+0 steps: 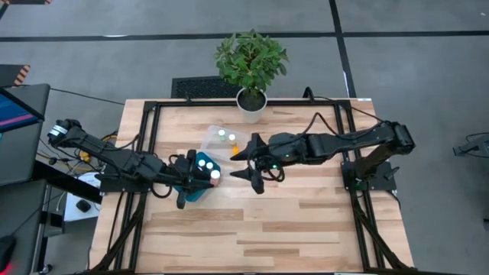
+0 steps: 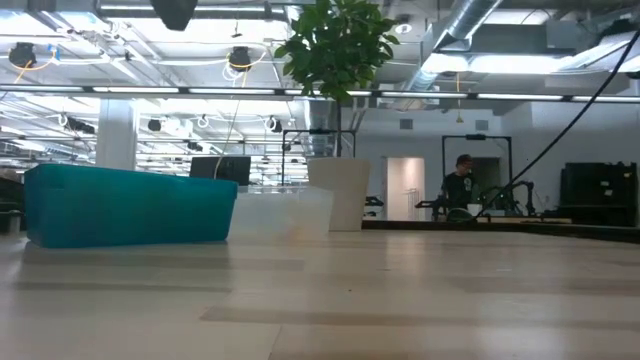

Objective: Pick and place medicine bottles into bin by pill shape (circle, oval)
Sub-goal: Put the pink pill bottle into the transparent bin

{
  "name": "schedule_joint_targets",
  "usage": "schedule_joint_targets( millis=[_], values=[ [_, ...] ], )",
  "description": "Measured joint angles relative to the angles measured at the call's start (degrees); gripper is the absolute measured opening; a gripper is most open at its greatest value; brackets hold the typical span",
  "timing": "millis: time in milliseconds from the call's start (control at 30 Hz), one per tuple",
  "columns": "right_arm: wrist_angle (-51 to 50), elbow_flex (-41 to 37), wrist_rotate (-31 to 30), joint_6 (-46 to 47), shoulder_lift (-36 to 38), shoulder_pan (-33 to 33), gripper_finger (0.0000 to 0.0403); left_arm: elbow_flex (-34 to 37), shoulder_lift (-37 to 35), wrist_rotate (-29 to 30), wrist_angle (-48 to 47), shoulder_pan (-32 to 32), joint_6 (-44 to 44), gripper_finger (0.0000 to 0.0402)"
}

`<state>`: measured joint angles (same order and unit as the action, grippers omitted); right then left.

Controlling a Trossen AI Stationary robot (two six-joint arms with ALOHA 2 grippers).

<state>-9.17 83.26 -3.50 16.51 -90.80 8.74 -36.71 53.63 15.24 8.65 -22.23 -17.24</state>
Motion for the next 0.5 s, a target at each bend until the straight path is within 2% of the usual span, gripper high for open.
schedule_joint_targets(
  millis=[133, 367, 500],
  values=[
    [-4.2, 3.7, 4.1, -0.4, -4.5, -0.3, 0.0288, 0.0, 0.0, -1.5, -3.8, 0.0, -1.0, 0.0087],
    [-15.4, 17.5, 5.4, -7.1, -14.2, -0.3, 0.0344, 0.0, 0.0, -1.8, -9.4, 0.0, -2.4, 0.0087],
    [-20.9, 25.0, 7.5, -9.4, -18.3, -1.1, 0.0356, 0.0, 0.0, -2.0, -10.7, 0.0, -2.5, 0.0087]
  ],
)
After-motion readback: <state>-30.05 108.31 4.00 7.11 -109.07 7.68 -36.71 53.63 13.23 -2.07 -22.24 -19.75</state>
